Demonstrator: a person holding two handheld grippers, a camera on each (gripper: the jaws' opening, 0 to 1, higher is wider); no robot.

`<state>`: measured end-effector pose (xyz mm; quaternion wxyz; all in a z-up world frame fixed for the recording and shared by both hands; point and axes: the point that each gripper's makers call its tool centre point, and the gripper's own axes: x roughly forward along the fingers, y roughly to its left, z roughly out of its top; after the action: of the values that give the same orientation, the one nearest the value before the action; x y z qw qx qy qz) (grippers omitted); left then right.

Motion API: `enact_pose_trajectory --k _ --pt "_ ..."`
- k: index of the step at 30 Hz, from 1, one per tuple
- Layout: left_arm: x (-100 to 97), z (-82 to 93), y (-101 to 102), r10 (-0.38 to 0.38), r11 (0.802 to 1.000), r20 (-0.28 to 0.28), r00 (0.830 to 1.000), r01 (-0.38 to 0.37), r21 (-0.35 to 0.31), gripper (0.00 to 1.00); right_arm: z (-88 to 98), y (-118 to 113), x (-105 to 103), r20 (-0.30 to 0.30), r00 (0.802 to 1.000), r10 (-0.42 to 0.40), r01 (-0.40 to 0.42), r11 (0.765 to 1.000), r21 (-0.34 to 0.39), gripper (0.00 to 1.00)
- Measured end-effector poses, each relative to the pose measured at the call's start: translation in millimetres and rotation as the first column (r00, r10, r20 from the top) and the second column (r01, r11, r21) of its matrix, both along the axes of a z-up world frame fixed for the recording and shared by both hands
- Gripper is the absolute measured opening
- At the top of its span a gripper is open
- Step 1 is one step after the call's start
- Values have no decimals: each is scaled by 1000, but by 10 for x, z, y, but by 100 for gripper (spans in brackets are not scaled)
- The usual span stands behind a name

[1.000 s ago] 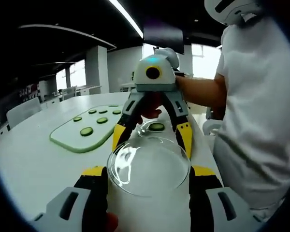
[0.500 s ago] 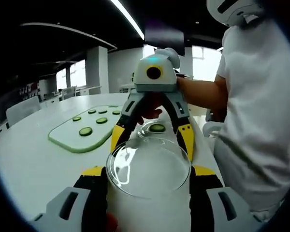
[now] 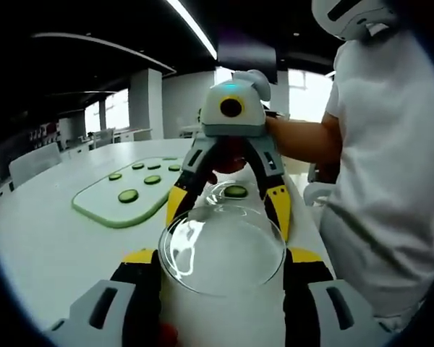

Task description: Open the petri dish lid, add cucumber slices into the petri dish, and close the lid

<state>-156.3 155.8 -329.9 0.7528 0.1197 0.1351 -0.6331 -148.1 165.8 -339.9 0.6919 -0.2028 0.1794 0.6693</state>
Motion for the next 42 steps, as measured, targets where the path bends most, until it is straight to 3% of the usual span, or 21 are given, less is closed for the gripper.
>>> enact_pose_trajectory --k 5,8,17,42 --pt "-12 3 14 4 1000 3 1000 -4 3 67 19 26 -13 17 1000 12 -13 1000 24 65" --pt "-8 39 25 9 1000 47 999 -10 11 67 52 38 -1 54 998 16 -17 999 28 65" --pt "0 63 64 12 1000 28 1000 -12 16 67 124 29 -27 49 999 24 -26 999 26 65" --pt "47 261 -181 -36 999 60 998 35 15 67 330 -228 18 91 996 -17 13 999 39 65"
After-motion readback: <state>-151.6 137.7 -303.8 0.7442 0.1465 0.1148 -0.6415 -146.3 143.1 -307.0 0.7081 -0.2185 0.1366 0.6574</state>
